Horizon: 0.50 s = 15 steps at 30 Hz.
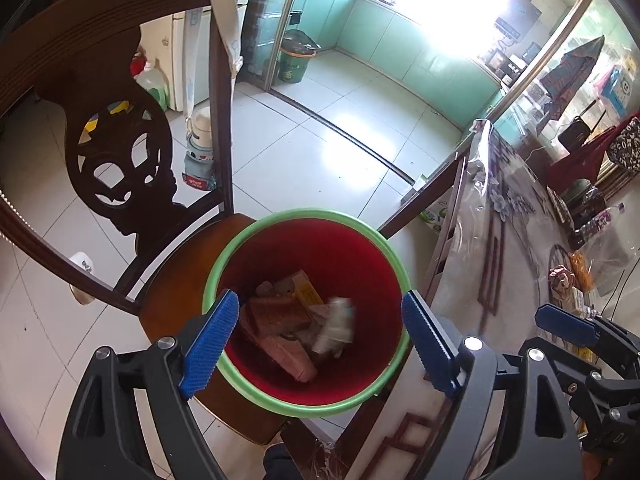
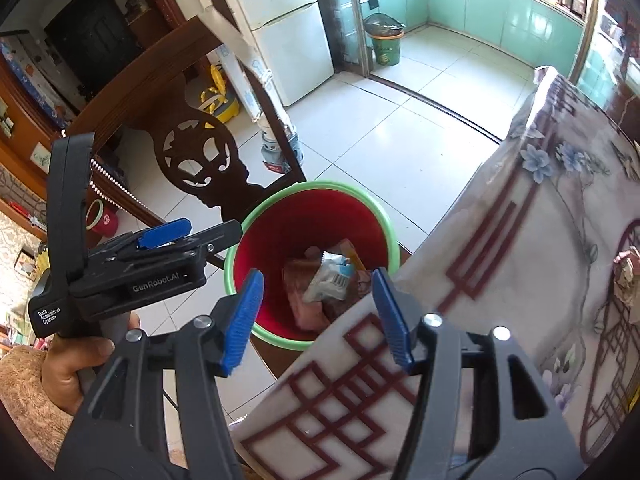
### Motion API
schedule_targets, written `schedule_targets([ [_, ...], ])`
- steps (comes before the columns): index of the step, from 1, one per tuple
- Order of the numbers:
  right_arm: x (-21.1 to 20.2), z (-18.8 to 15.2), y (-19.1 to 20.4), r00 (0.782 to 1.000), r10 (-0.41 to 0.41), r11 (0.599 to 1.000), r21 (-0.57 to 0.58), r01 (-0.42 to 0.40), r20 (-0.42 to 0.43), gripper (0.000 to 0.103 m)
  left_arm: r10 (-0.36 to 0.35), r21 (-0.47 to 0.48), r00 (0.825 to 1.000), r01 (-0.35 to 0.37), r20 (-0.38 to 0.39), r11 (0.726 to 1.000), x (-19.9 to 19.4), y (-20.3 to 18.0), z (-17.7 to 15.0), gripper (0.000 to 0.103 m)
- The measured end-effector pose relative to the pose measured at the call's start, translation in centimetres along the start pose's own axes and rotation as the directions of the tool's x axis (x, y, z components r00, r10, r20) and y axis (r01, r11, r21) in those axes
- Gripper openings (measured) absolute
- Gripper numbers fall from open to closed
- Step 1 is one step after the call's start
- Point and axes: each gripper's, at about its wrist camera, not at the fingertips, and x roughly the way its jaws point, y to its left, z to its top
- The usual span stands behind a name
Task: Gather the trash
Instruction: 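Open both tools over the red bucket, dropping pack and bag, then move both open tools back over the table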
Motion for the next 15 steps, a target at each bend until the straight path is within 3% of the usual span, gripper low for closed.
schedule_targets([
  [8, -2.8, -2.0, -4.0, 0.997, -0.072, 0.994, 0.079, 0.069, 0.027, 0.055, -0.049, 0.095, 0.999, 0.051, -0.016, 0.994, 0.1, -4.2, -0.7, 0.080],
  [15, -6.7, -6.7, -12.2, 0.978, -0.207, 0.949, 0.248, 0.196, 0.022, 0.056, -0.088, 0.180, 0.996, 0.093, -0.034, 0.979, 0.3, -9.0, -1.9, 0.080],
])
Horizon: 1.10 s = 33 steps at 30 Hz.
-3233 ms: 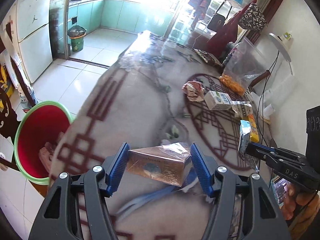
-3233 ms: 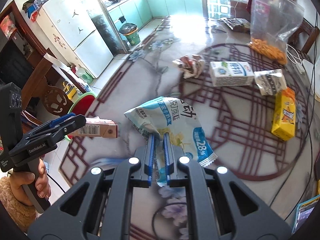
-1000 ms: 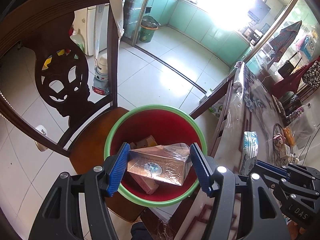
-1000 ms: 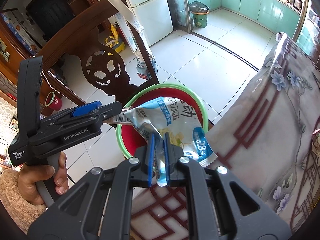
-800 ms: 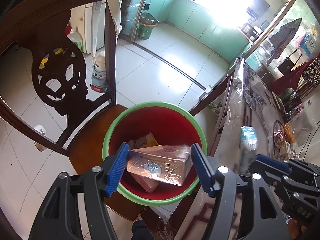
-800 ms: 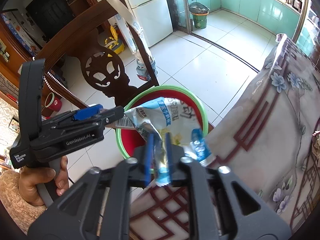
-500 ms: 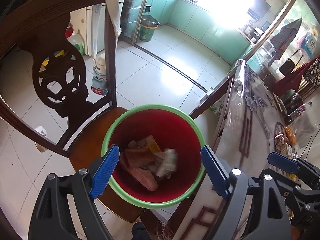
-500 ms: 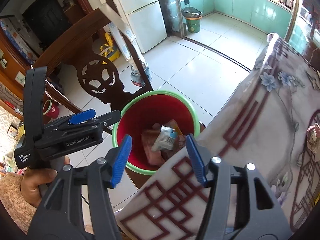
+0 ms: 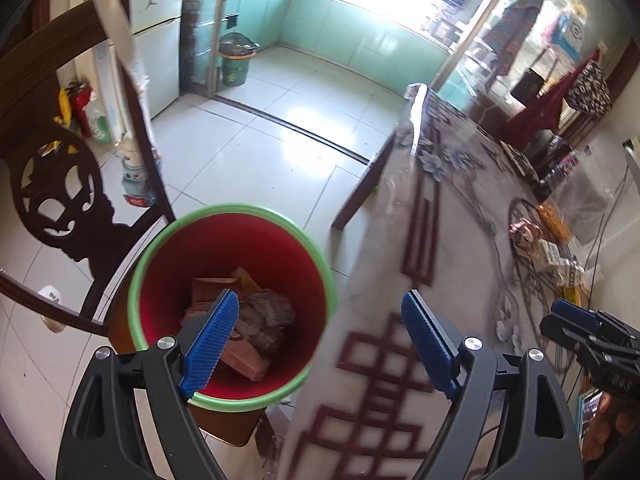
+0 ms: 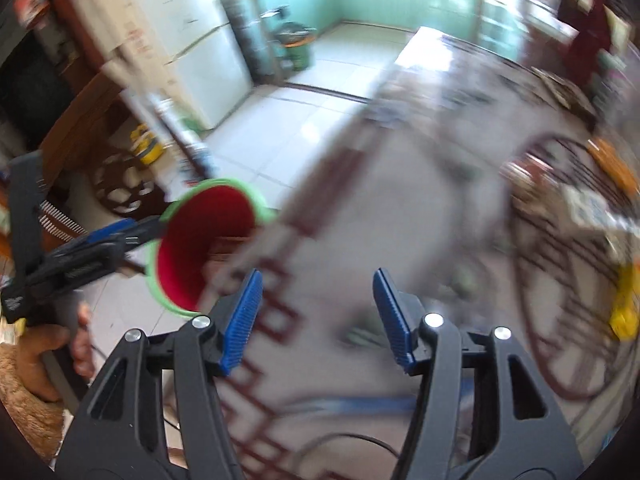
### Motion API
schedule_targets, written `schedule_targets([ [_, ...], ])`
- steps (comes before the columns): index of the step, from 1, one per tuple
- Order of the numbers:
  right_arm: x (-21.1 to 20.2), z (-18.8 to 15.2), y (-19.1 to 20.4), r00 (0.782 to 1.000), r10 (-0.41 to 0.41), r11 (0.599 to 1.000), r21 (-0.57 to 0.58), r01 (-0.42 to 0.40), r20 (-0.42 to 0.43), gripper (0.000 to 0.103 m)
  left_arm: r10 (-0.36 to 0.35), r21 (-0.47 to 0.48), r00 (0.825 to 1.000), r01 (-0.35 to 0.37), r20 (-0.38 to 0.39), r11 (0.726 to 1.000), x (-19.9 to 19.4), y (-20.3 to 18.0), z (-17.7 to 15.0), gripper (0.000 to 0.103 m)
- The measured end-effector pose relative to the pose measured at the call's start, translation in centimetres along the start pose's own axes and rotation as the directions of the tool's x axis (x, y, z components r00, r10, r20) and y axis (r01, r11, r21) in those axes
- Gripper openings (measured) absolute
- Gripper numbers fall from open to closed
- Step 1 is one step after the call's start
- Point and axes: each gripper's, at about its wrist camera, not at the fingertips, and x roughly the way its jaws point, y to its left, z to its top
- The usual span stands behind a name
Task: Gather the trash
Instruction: 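Move both open tools back over the table, then grasp white milk carton with left tool while right tool grasps yellow juice carton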
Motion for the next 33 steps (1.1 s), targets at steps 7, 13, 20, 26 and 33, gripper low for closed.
schedule_targets([
  [7, -4.2, -3.5, -14.6, 0.977, -0.214, 0.955, 0.209, 0.208, 0.004, 0.064, -0.049, 0.092, 0.999, 0.049, -0.005, 0.995, 0.4, -6.8, -1.2, 0.080],
  [13, -7.3, -5.4, -28.4, 0.943, -0.333, 0.867, 0.391, 0.310, -0.008, 0.068, -0.121, 0.187, 0.993, 0.118, 0.007, 0.975, 0.1, -15.5, -2.5, 0.080],
  [20, -4.1, -6.3, -37.6, 0.939, -0.333, 0.832, 0.442, 0.336, -0.087, 0.076, -0.211, 0.342, 0.977, 0.194, 0.012, 0.920, 0.4, -27.0, -3.0, 0.085],
  [26, -1.0, -6.1, -39.9, 0.965, -0.239, 0.849, 0.459, 0.261, -0.106, 0.080, -0.227, 0.503, 0.974, 0.206, -0.021, 0.840, 3.0, -36.4, -2.2, 0.087],
  [33, 0.6, -6.5, -40.8, 0.978, -0.174, 0.893, 0.401, 0.205, -0.111, 0.056, -0.200, 0.605, 0.975, 0.217, -0.097, 0.766, 8.3, -43.5, -1.3, 0.088],
])
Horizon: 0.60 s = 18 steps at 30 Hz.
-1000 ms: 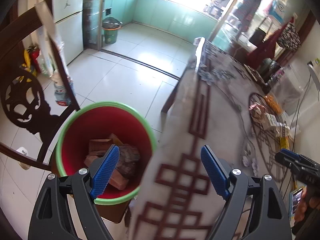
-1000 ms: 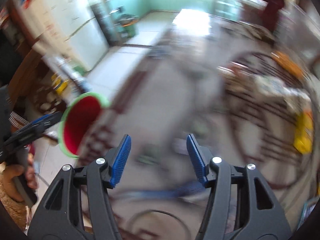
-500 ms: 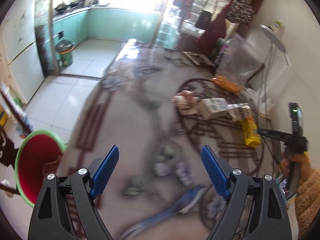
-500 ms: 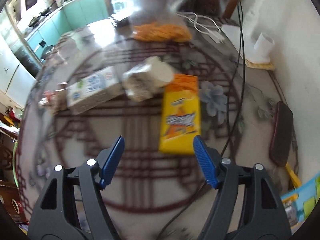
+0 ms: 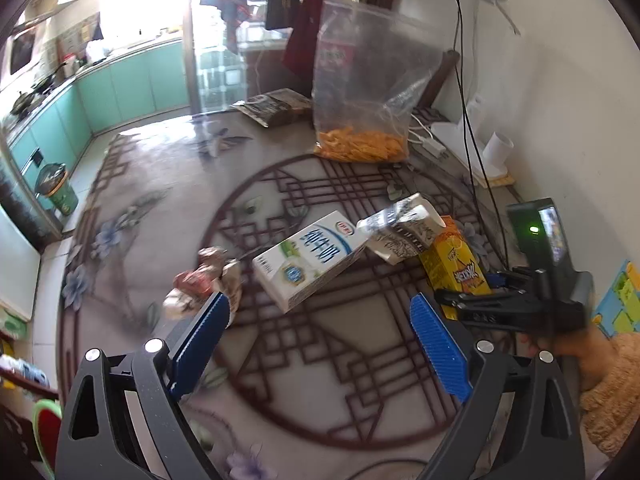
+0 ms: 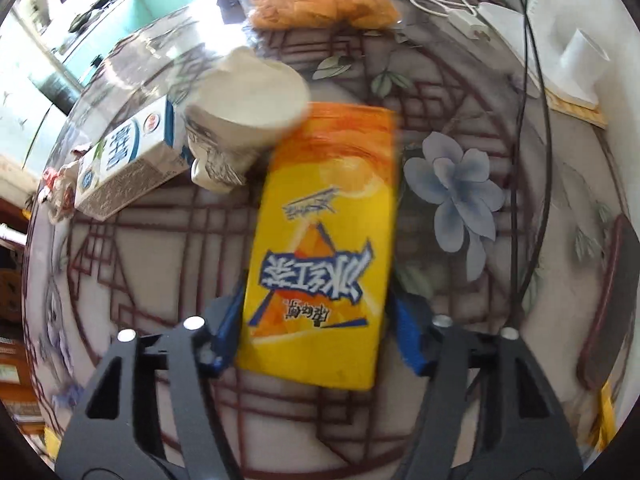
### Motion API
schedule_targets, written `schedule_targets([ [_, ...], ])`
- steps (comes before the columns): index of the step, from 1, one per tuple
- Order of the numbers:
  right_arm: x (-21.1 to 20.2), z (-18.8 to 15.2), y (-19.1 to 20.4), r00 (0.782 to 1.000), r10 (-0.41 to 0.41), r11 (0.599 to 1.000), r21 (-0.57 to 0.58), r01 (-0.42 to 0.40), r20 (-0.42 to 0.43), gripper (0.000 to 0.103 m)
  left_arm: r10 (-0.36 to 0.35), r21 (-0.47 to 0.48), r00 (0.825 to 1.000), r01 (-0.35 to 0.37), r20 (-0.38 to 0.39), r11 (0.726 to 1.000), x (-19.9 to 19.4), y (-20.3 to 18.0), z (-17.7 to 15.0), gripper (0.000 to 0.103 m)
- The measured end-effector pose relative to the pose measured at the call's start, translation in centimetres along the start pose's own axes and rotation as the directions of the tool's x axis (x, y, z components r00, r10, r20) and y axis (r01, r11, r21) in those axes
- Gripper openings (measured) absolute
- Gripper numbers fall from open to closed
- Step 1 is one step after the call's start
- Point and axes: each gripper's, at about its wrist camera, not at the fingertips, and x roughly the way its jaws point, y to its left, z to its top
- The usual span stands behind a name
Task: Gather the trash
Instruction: 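Grasp white milk carton with left tool while right tool grasps yellow juice carton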
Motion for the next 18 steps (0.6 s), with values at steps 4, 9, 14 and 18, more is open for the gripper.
schedule_targets([
  [4, -0.9, -1.3, -1.6, 0.997, 0.083, 0.996, 0.027, -0.083, 0.004, 0.056, 0.031, 0.094, 0.999, -0.027, -0.041, 0.995, 3.8, -1.4, 1.6, 0.088],
  [9, -0.9, -2.5, -2.7, 0.988, 0.156, 0.987, 0.035, -0.156, -0.008, 0.056, 0.035, 0.168, 0.985, -0.007, -0.167, 0.986, 9.7, -1.2, 3.6, 0.089],
  [14, -1.0, -1.7, -3.7, 0.977, 0.211, 0.975, 0.065, -0.210, -0.012, 0.056, 0.059, 0.139, 0.972, -0.027, -0.229, 0.990, 12.7, 0.4, 4.4, 0.090],
  [18, -0.6, -0.9, -3.8, 0.971, 0.239, 0.968, 0.074, -0.238, -0.007, 0.056, 0.046, 0.071, 0.956, -0.027, -0.288, 0.997, 14.5, 1.7, 4.4, 0.090],
])
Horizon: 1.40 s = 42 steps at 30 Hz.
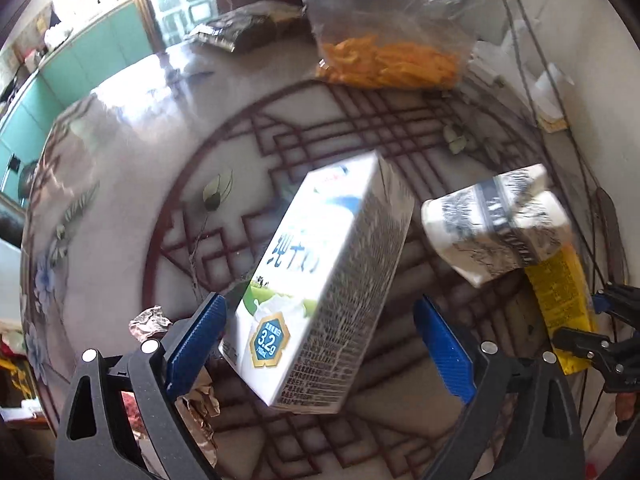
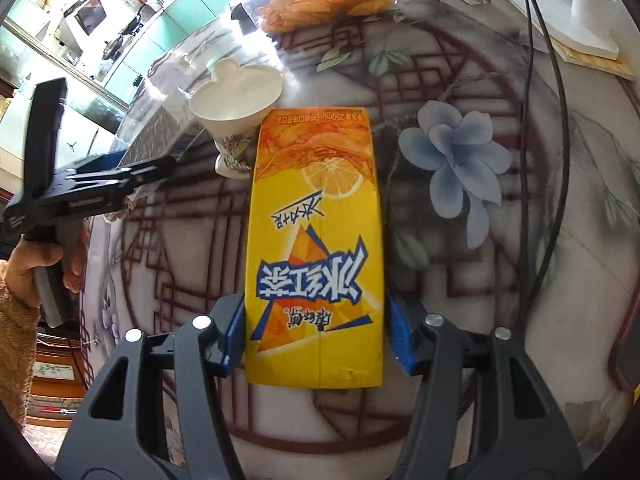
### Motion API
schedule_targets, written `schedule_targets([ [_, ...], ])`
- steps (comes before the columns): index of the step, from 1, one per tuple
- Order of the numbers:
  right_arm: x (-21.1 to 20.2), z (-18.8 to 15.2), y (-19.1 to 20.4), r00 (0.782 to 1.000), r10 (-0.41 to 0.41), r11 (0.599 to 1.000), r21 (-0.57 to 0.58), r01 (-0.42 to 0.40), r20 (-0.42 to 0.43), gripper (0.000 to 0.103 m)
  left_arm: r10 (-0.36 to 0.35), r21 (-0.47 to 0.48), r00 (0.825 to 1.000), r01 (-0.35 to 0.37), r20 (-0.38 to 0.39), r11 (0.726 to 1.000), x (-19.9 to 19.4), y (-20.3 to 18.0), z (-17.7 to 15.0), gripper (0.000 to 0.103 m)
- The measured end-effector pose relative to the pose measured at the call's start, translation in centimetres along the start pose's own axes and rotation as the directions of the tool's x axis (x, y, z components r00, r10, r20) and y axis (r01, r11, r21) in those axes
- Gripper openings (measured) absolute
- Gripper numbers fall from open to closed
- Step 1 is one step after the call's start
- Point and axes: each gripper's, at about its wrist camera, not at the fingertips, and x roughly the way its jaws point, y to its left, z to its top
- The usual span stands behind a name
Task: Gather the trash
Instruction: 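Grasp white milk carton with left tool while right tool grasps yellow juice carton, then carry the milk carton and juice carton over the red bucket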
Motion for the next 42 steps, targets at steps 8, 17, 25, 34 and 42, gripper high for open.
schedule_targets([
  [8, 0.0, 0.4, -0.1, 1.000, 0.020, 1.000, 0.007, -0.020, 0.006, 0.056, 0.021, -0.086, 0.997, -0.014, 0.076, 0.996, -0.1, 0.6, 0.6, 0.047],
  [17, -1.1, -0.4, 1.0, 1.000, -0.004, 1.000, -0.005, 0.004, 0.017, 0.056, 0.012, -0.089, 0.990, 0.001, 0.140, 0.996, -3.4, 0.1, -0.3, 0.035],
  [25, -3.3, -2.3, 4.3, 0.998, -0.034, 0.997, -0.066, 0.037, 0.055, 0.056, -0.034, -0.166, 0.974, 0.072, 0.224, 0.984, -9.3, -1.1, -5.1, 0.035],
  [34, -5.1, -5.1, 8.8, 0.996, -0.034, 0.988, -0.146, 0.046, 0.084, 0.056, -0.046, -0.266, 0.971, 0.109, 0.233, 0.958, -11.9, -0.4, -12.3, 0.035],
  [42, -5.3, -6.6, 12.2, 0.996, -0.025, 0.976, -0.212, 0.044, 0.089, 0.056, -0.016, -0.362, 0.971, 0.105, 0.240, 0.926, -14.0, 2.0, -17.6, 0.035],
])
